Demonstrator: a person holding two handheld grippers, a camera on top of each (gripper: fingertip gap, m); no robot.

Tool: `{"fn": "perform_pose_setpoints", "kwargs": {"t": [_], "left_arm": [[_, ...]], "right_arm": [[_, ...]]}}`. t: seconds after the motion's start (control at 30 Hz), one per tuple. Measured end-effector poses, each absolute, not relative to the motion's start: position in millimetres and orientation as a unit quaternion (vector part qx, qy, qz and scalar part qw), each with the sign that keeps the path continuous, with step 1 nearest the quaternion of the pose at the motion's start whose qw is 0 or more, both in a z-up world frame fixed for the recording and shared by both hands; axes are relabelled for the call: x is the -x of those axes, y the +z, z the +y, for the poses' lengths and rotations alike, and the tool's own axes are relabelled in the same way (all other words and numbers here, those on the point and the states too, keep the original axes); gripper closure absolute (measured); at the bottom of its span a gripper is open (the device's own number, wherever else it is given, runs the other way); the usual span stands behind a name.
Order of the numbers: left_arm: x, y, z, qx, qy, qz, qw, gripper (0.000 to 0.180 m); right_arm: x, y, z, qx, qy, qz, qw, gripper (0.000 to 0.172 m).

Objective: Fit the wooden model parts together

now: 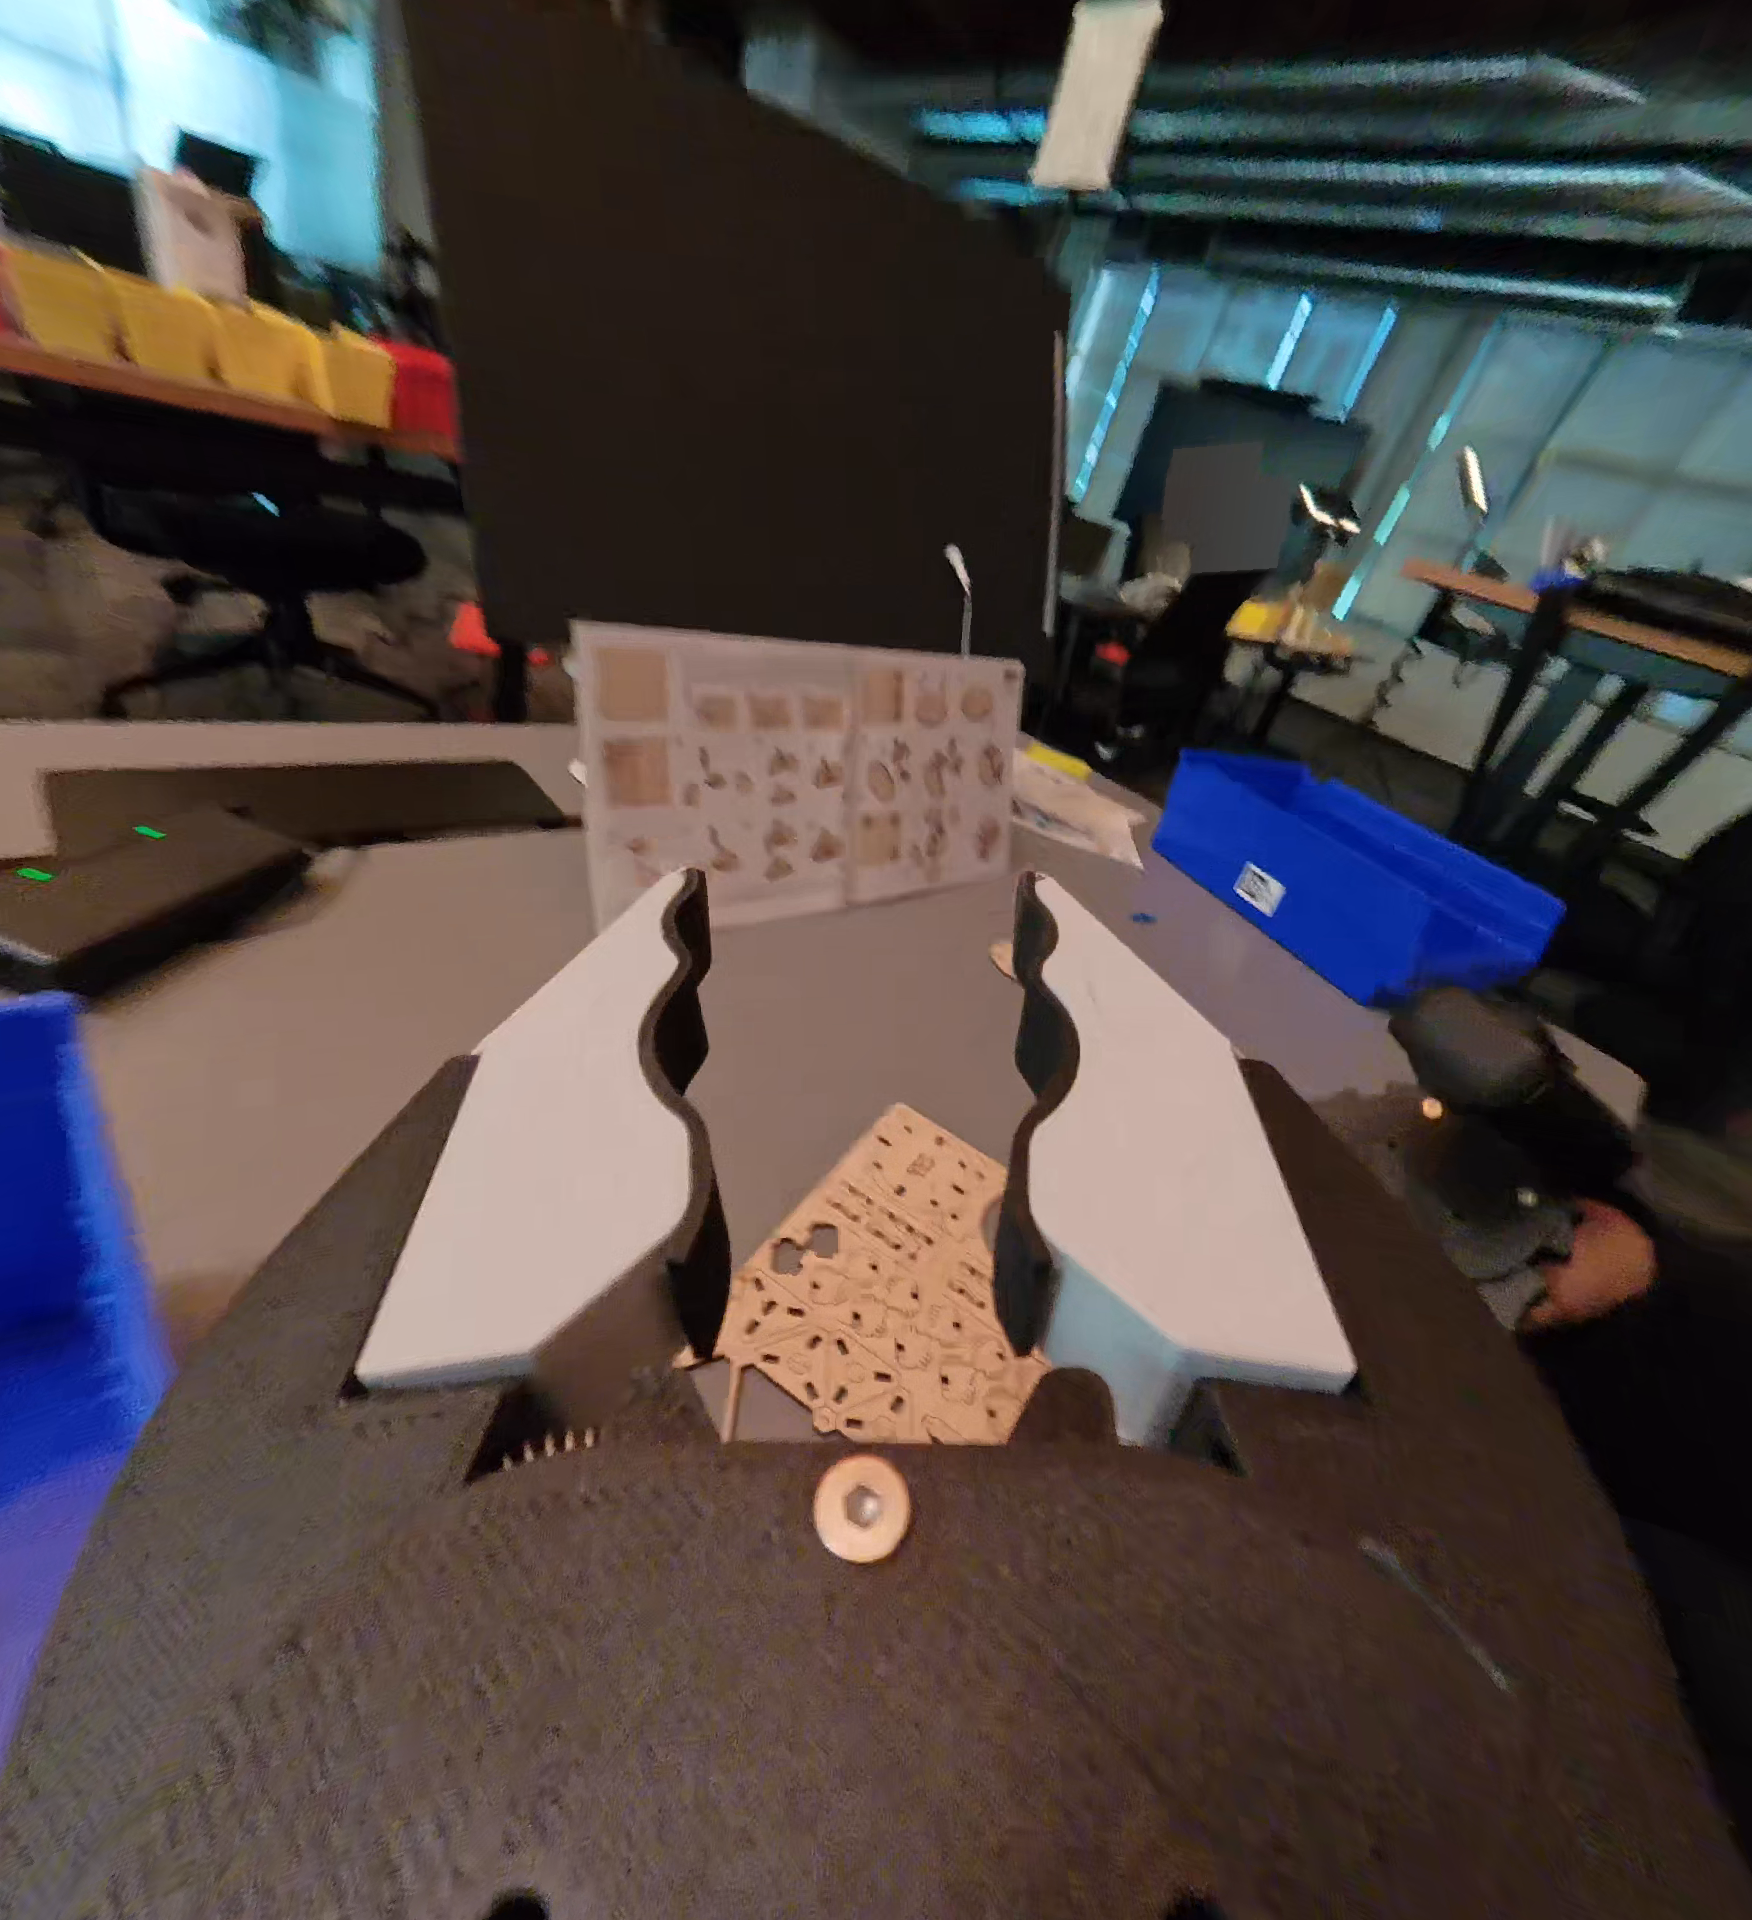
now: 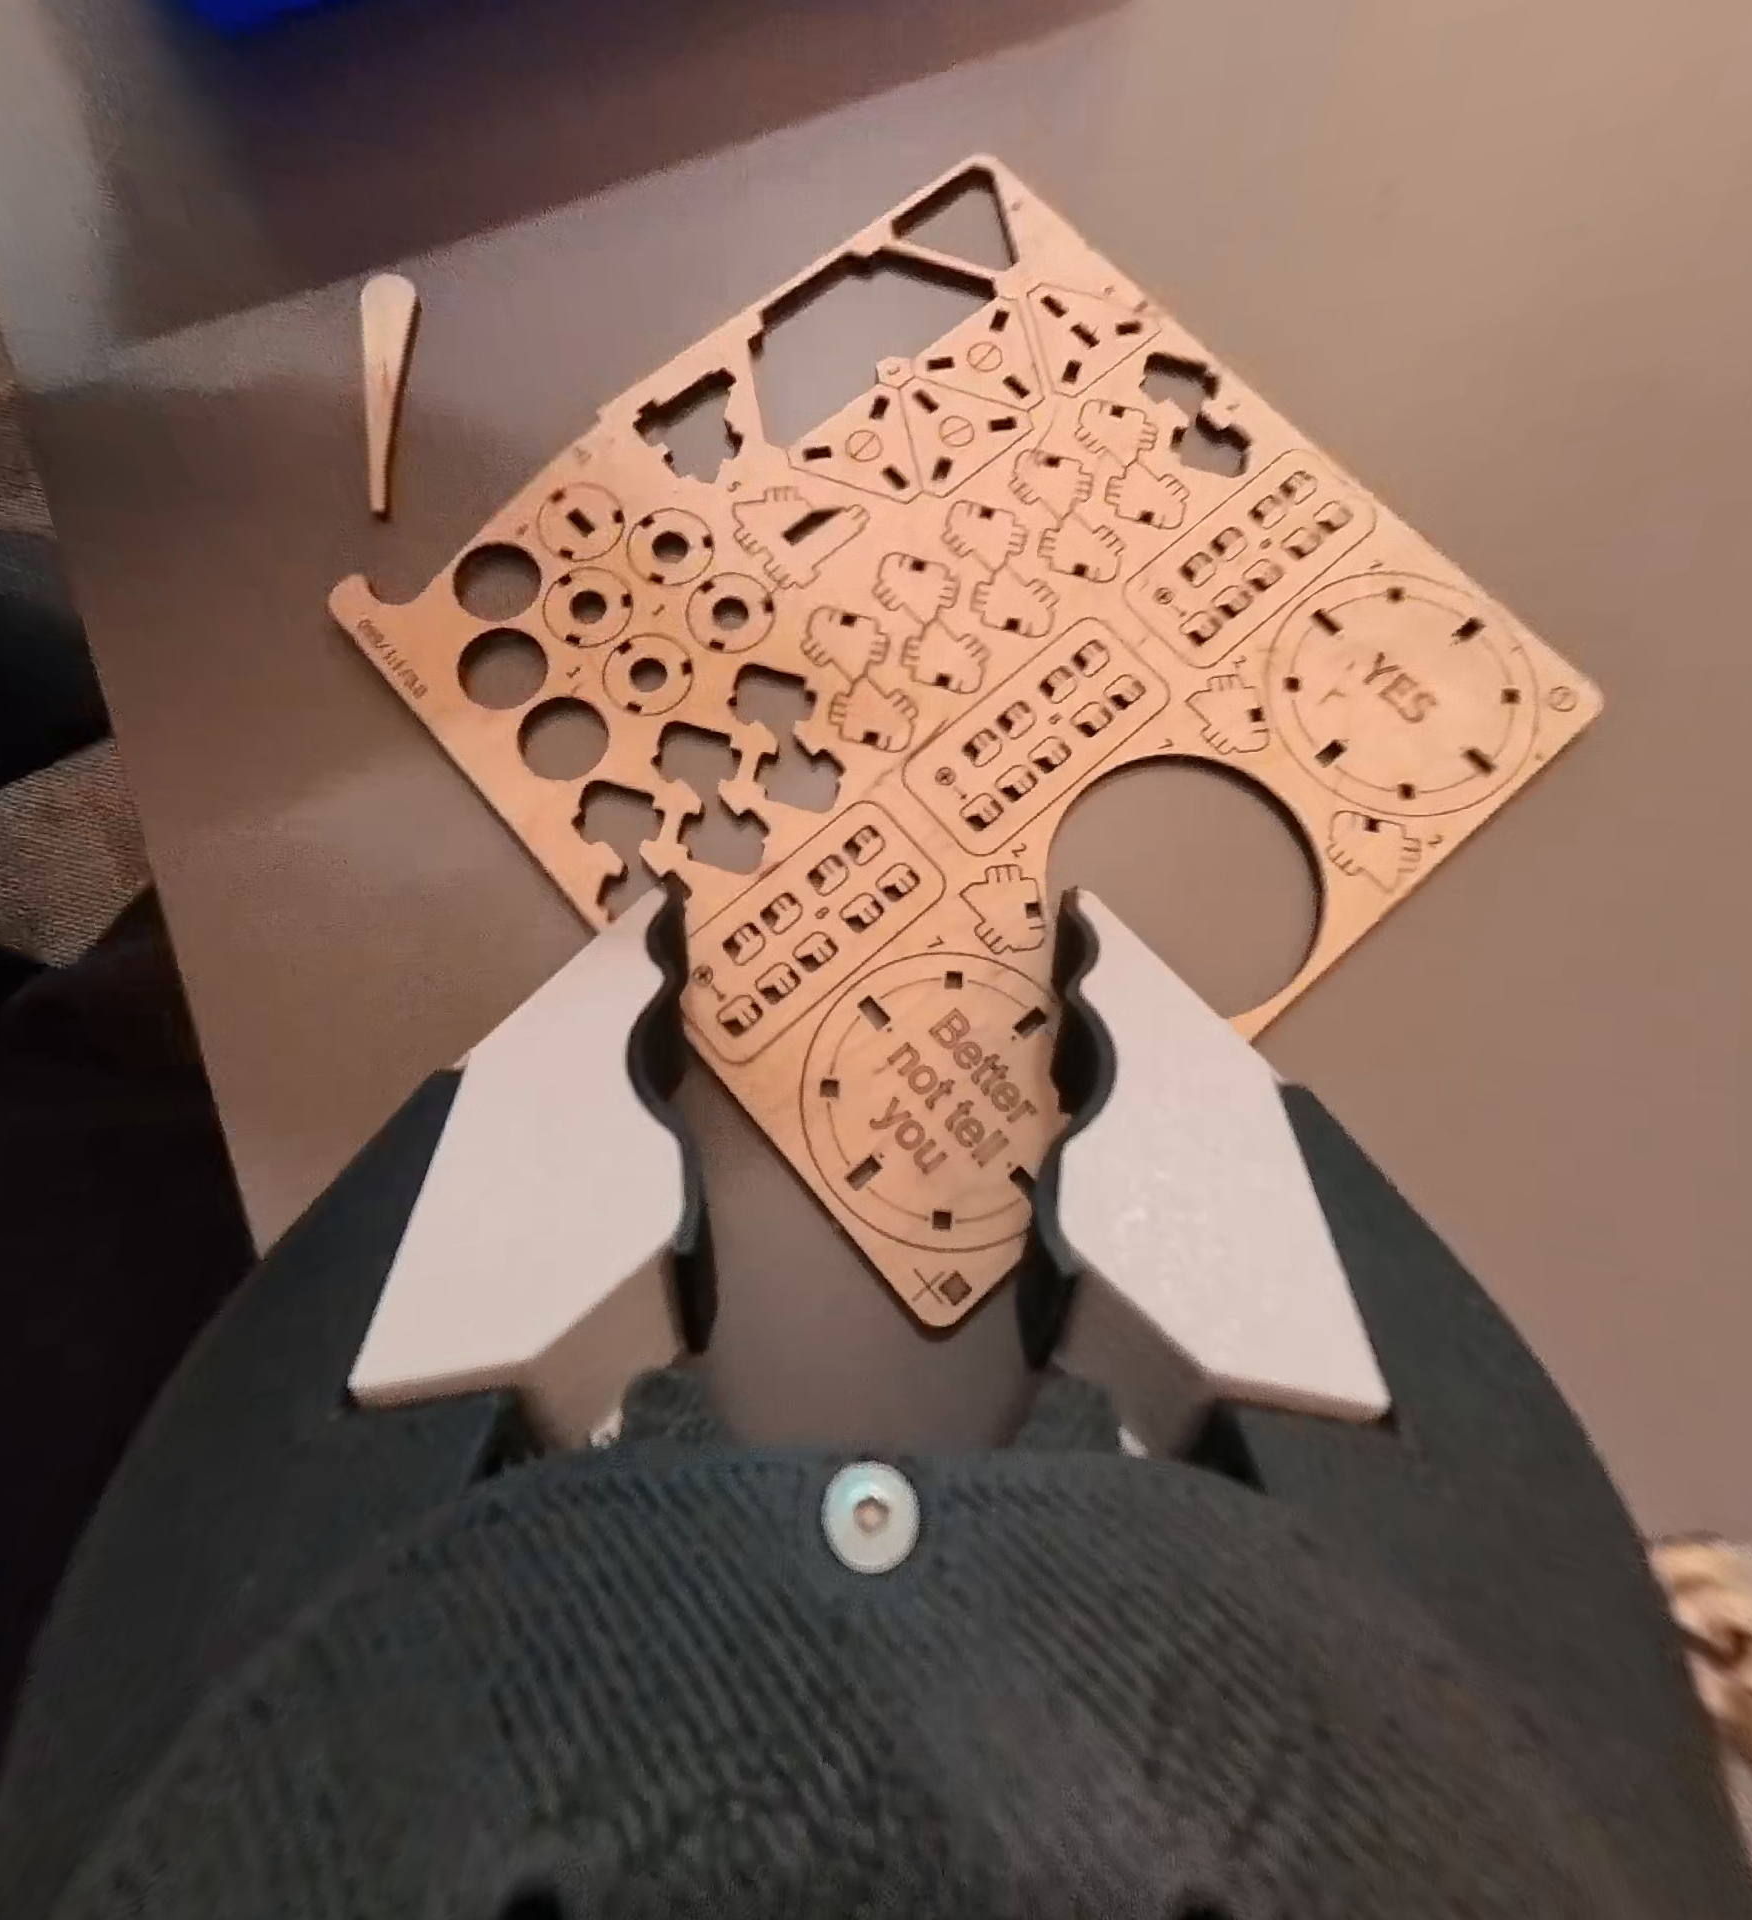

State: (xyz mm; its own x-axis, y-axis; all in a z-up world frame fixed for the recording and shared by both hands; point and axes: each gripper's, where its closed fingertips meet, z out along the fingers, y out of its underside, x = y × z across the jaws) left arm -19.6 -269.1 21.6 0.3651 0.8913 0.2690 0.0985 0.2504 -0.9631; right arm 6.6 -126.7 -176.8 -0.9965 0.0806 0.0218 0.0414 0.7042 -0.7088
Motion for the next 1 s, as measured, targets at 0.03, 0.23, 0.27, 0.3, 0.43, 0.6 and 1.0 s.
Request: {"fn": "perform_pose_setpoints", "kwargs": {"t": [0.03, 0.23, 0.27, 0.3, 0.43, 0.6, 1.0], "left_arm": [[25, 13, -260, 0.536, 0.284, -0.473, 0.638, 0.122], [47, -46, -230, 0.563, 0.123, -0.535, 0.618, 0.124], [48, -55, -232, 0.569, 0.123, -0.549, 0.599, 0.125], [49, -62, -235, 0.577, 0.127, -0.560, 0.580, 0.125], [47, -64, -241, 0.588, 0.150, -0.569, 0.555, 0.128], [44, -55, -242, 0.574, 0.136, -0.555, 0.586, 0.129], [48, -60, -246, 0.556, 0.115, -0.543, 0.618, 0.129]], "right_arm": [[1, -167, -127, 0.037, 0.399, -0.915, 0.048, 0.102], [56, -111, -159, 0.083, 0.502, -0.854, 0.105, 0.123], [62, -117, -168, 0.081, 0.490, -0.863, 0.094, 0.122], [69, -123, -176, 0.078, 0.476, -0.871, 0.090, 0.121], [88, -152, -209, 0.040, 0.422, -0.902, 0.078, 0.136], [81, -177, -228, 0.028, 0.380, -0.925, 0.005, 0.146], [76, -178, -227, -0.003, 0.377, -0.926, -0.024, 0.155]]}}
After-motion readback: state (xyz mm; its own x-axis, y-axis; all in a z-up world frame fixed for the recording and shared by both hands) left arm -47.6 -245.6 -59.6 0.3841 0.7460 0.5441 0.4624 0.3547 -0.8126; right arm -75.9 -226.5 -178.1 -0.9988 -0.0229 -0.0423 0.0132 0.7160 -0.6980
